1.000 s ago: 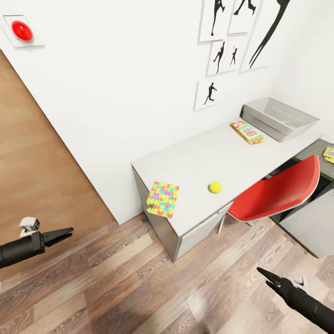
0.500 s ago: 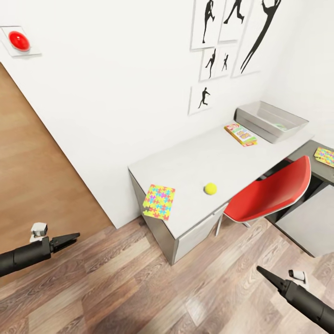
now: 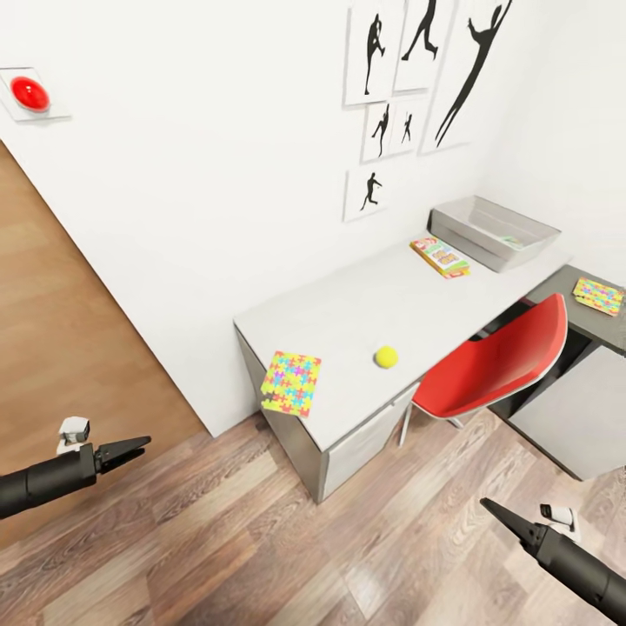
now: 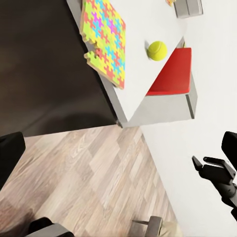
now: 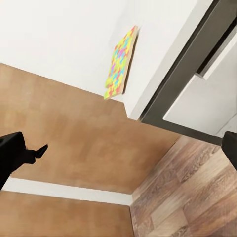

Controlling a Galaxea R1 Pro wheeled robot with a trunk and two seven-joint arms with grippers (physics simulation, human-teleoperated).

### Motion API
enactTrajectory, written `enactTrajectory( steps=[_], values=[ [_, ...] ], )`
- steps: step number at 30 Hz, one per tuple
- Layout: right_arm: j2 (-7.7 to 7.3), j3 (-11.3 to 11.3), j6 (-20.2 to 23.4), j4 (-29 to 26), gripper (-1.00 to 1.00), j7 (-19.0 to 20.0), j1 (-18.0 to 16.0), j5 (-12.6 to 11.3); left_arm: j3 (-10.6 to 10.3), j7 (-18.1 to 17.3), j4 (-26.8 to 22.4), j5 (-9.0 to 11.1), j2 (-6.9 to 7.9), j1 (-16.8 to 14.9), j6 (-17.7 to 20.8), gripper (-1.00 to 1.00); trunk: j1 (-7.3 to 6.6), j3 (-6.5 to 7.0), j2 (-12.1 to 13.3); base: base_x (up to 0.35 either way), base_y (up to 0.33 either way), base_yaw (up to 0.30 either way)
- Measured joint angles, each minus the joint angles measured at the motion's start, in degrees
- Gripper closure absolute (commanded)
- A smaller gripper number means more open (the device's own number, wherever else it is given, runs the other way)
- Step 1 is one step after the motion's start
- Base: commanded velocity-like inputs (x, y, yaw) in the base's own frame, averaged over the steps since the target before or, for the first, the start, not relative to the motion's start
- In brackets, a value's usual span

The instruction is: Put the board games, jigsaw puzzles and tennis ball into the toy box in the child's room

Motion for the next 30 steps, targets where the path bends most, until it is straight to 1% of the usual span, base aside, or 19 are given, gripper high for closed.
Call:
enactTrajectory(
  steps=[3,5,10,14,21,30],
  values=[
    [0.0,0.0,-0.1,0.0,-1.0,1.7,0.0,0.0,0.0,0.0,0.0,-0.1,-0.18,0.0,0.0,-1.0,0.0,0.27,0.0,0.0,0.0,-0.08],
    [0.0,-0.1,-0.1,0.1,-1.0,3.5,0.0,0.0,0.0,0.3,0.1,-0.3,-0.25,0.0,0.0,-1.0,0.0,0.45,0.0,0.0,0.0,-0.08],
    [0.0,-0.4,-0.3,0.2,-1.0,6.9,0.0,0.0,0.0,1.5,0.1,-1.5,-0.43,-0.2,0.0,-1.0,0.0,0.91,0.0,0.0,0.0,-0.08],
    [0.0,-0.6,-0.5,0.4,-1.0,7.8,0.0,0.0,0.0,1.9,0.2,-1.9,-0.5,-0.2,0.0,-1.0,0.0,1.27,0.0,0.0,0.0,-0.08],
    [0.0,-0.7,-0.5,0.5,-1.0,8.2,0.0,0.0,0.0,2.1,0.2,-2.0,-0.59,-0.3,0.0,-1.0,0.0,1.91,0.0,0.0,0.0,-0.08],
    [0.0,-0.7,-0.6,0.7,-1.0,8.5,0.0,0.0,0.0,2.6,0.2,-2.1,-1.44,-0.3,0.0,-1.0,0.0,2.72,0.0,0.0,0.0,-0.08]
  ],
)
